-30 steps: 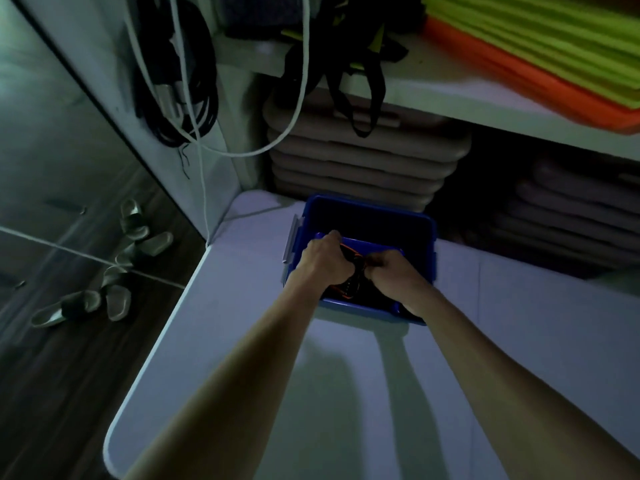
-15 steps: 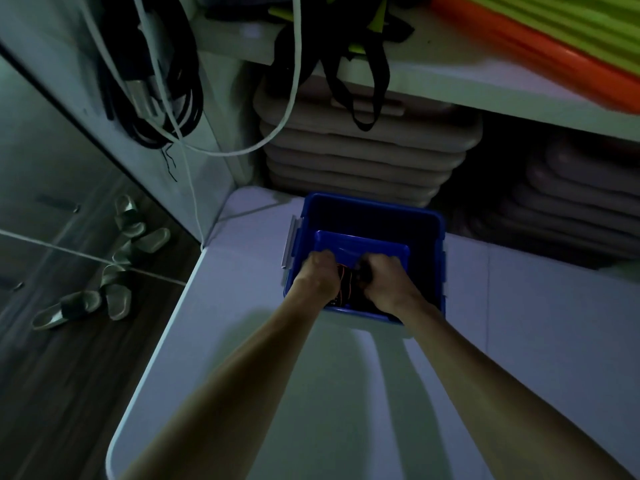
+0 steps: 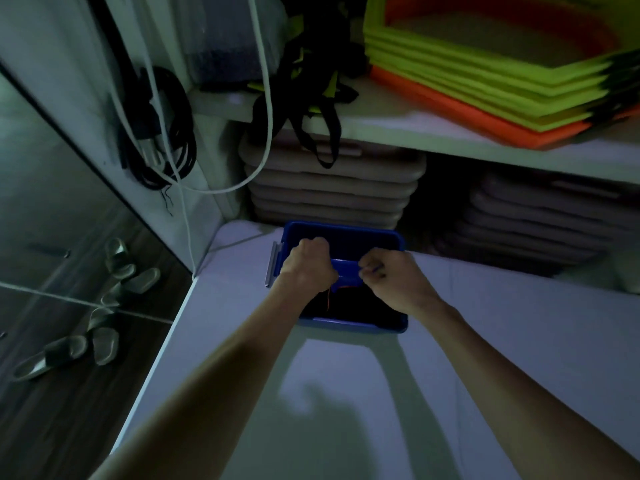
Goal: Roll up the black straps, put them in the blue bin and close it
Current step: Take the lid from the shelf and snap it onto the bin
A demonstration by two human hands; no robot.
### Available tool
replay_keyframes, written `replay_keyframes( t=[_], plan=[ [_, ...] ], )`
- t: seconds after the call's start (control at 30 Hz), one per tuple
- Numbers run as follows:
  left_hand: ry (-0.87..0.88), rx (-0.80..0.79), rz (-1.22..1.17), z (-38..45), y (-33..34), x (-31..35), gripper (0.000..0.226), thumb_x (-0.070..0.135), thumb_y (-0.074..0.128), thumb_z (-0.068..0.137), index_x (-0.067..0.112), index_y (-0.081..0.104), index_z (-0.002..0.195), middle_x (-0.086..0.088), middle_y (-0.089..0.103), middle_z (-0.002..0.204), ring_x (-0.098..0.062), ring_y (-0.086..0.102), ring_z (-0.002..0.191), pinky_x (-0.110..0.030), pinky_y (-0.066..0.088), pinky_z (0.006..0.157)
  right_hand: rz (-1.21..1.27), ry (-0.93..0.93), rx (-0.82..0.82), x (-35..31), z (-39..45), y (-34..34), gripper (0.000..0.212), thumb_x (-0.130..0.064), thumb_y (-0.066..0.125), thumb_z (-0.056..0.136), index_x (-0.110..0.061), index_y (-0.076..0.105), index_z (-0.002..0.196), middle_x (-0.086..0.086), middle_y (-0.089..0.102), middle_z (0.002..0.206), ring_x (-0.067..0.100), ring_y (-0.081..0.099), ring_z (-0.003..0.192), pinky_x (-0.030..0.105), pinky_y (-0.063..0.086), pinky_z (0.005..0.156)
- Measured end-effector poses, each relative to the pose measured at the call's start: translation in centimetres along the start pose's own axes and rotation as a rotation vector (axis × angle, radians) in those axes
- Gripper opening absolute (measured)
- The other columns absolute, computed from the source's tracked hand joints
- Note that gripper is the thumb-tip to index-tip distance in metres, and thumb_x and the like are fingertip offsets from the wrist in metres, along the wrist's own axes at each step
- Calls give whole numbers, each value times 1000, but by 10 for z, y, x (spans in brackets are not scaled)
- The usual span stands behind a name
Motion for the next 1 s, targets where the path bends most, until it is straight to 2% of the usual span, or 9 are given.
replay_keyframes(
  t=[0.1, 0.2, 0.3, 0.4, 0.53, 0.63, 0.73, 0.83, 1.0],
  plan=[
    [90, 115, 44, -15, -28, 33, 38, 33, 61, 90, 11, 58, 120, -14, 61, 120, -33, 61, 106, -39, 49, 77, 49, -43, 118, -12, -16, -44, 7, -17, 64, 89, -24, 66, 90, -9, 69, 83, 5, 65, 70, 10, 47, 58],
    [194, 262, 40, -36, -61, 81, 31, 37, 58, 86, 14, 62, 108, -11, 65, 110, -33, 62, 98, -35, 43, 70, 39, -128, 241, -25, -38, -98, 5, -19, 63, 89, -21, 68, 91, -8, 70, 82, 2, 63, 67, 9, 43, 58],
    [301, 393, -4, -64, -99, 138, 30, 36, 53, 86, 20, 64, 109, -7, 66, 112, -32, 63, 101, -37, 45, 76, 12, -240, 372, -43, -66, -160, 7, -19, 64, 90, -16, 69, 93, -9, 69, 81, -3, 62, 67, 5, 42, 59],
    [437, 518, -52, -92, -137, 196, 27, 46, 56, 84, 28, 67, 102, 0, 68, 106, -26, 64, 99, -36, 51, 79, 30, -330, 504, -58, -94, -225, 4, -18, 65, 90, -19, 68, 92, -13, 68, 80, 1, 63, 70, 7, 43, 60],
    [631, 724, -110, -133, -185, 276, 22, 46, 55, 85, 29, 67, 91, 9, 69, 90, -19, 67, 86, -38, 57, 74, 31, -474, 662, -73, -137, -319, 8, -15, 66, 90, -19, 67, 98, -9, 68, 84, 8, 63, 73, 21, 52, 62],
    [793, 881, -133, -163, -217, 335, 19, 42, 55, 87, 26, 64, 86, 10, 65, 84, -16, 63, 80, -41, 57, 69, -41, -572, 798, -83, -168, -392, 12, -12, 68, 89, -20, 66, 98, -6, 68, 89, 8, 63, 78, 19, 52, 65],
    [923, 1010, -103, -184, -242, 386, 19, 40, 54, 90, 23, 62, 89, 9, 61, 89, -13, 59, 83, -39, 55, 70, -101, -631, 907, -92, -190, -461, 11, -14, 68, 88, -17, 67, 98, -4, 67, 94, 9, 62, 80, 17, 50, 65],
    [998, 1096, -31, -194, -262, 433, 22, 37, 54, 92, 19, 60, 103, 5, 59, 103, -11, 54, 95, -31, 52, 77, -274, -646, 986, -99, -204, -520, 16, -21, 65, 89, -18, 64, 105, -7, 62, 102, 4, 56, 86, 10, 41, 70],
    [964, 1200, 125, -188, -291, 505, 40, 37, 60, 88, 15, 51, 121, -3, 49, 117, -19, 47, 109, -31, 45, 92, -541, -556, 1208, -100, -207, -611, 37, -25, 64, 87, -16, 55, 122, 0, 50, 116, 14, 44, 112, 26, 40, 93]
  ],
)
Point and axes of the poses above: each hand's wrist, its own z-axis towards the middle knuckle, its own y-axis out of the palm, x = y × z, the point moved 1 cm from there along z, towards the middle knuckle
